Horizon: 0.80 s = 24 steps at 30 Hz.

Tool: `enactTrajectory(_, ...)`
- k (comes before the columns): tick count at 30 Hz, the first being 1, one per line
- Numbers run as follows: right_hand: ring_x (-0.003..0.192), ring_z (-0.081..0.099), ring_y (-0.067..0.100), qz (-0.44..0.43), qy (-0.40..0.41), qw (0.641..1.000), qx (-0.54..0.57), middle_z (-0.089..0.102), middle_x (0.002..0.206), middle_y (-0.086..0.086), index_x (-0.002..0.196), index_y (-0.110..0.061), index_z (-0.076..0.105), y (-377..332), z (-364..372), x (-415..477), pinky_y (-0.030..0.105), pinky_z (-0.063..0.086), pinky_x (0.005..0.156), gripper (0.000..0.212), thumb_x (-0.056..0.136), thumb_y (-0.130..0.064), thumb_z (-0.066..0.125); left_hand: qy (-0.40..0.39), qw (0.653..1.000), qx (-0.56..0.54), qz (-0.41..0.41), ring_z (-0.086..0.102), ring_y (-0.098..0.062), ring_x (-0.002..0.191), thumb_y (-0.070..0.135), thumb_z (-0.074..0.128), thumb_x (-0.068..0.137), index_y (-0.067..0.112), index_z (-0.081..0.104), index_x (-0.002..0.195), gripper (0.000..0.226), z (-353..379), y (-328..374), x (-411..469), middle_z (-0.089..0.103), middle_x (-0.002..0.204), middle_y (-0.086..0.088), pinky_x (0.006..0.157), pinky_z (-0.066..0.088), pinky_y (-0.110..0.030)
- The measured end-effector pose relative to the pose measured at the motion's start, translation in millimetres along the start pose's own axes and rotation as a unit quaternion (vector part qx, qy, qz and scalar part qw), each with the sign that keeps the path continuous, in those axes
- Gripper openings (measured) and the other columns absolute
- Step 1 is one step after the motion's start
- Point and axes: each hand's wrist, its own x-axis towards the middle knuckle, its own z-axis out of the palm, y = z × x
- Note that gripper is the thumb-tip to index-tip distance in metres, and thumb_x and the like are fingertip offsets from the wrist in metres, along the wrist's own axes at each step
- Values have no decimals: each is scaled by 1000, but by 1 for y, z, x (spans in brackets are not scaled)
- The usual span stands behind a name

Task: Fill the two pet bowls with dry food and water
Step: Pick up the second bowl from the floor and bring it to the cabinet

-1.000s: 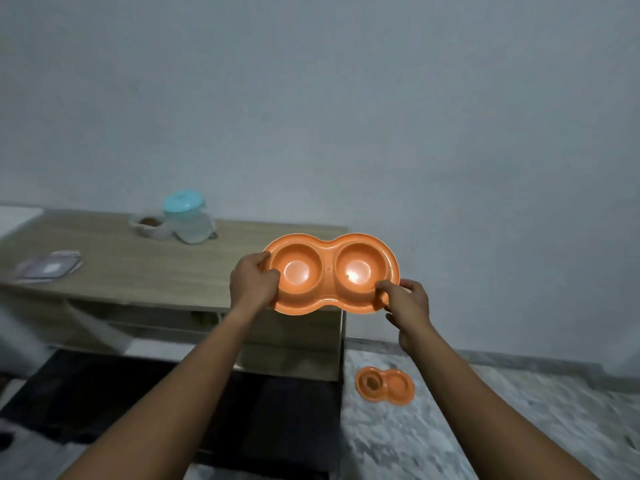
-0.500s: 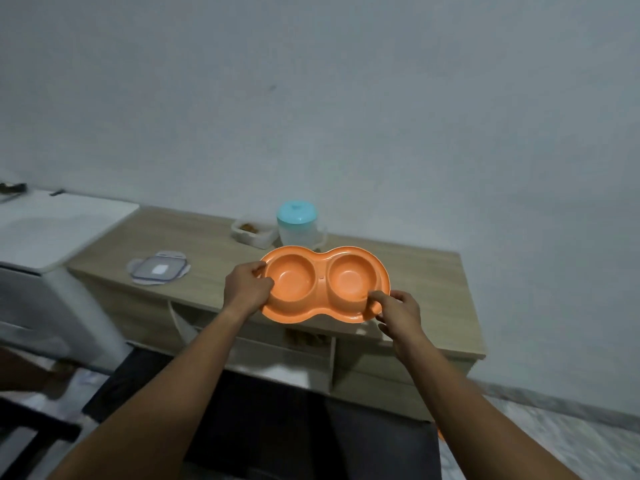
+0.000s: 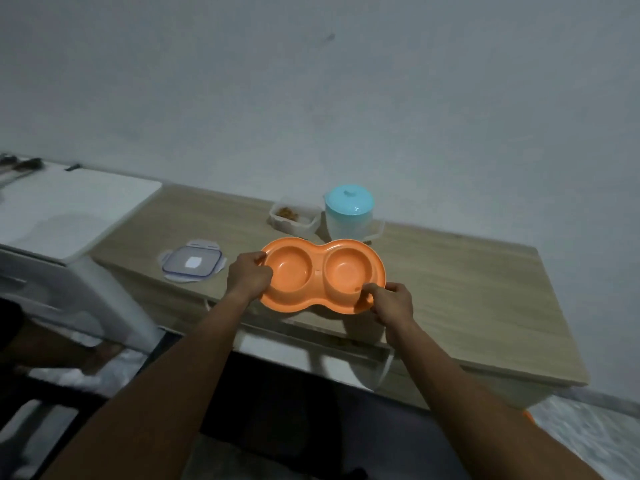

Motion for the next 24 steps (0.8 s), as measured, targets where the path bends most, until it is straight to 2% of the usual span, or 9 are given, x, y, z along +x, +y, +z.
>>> enactTrajectory(3,106,67,35,4,-10,1000,-21,70,116,13,124,-17,58,-4,22,9,55,55,97,64,69,-45,75,-5,1000,11,-15,56,-33,120,9,57,83,14,54,140,57,-7,-11,20,58,136,-14,97,46,-38)
enactTrajectory(7,109,64,32,17,9,999,-37,67,119,10,130,-16,58,-6,52,16,49,53,99,57,80,-39,76,-24,999,32,-30,54,-33,122,11,60,83,15,52,141,59,-15,-28,49,57,138,-13,96,44,-36)
enactTrajectory(11,100,69,32,27,21,999,-38,72,108,10,122,-16,62,-5,85,28,51,56,94,56,74,-42,76,-49,997,56,-15,53,-34,124,9,61,84,13,51,142,59,-23,-45,86,56,139,-15,99,42,-36)
enactTrajectory(15,96,71,33,43,53,996,-55,74,100,10,106,-16,65,0,116,35,51,57,93,42,75,-43,75,-92,992,86,8,57,-35,119,11,61,84,16,51,143,60,-34,-57,126,59,136,-16,96,46,-37)
enactTrajectory(18,94,71,32,52,86,992,-74,76,97,11,112,-15,70,4,134,36,49,58,92,47,77,-46,73,-134,985,106,39,59,-33,115,16,61,84,17,51,142,60,-39,-65,146,60,134,-14,95,49,-37)
enactTrajectory(21,98,66,30,48,114,987,-105,72,111,12,119,-10,69,-1,147,38,43,55,92,43,89,-41,68,-173,973,137,66,58,-33,116,33,63,78,22,59,134,58,-41,-75,171,65,127,-11,97,49,-41)
enactTrajectory(24,119,59,39,35,172,971,-163,49,144,18,143,-12,55,-11,160,38,45,48,101,60,90,-39,66,-185,960,180,103,53,-31,121,52,63,67,29,63,126,64,-43,-84,192,67,123,-4,103,41,-47)
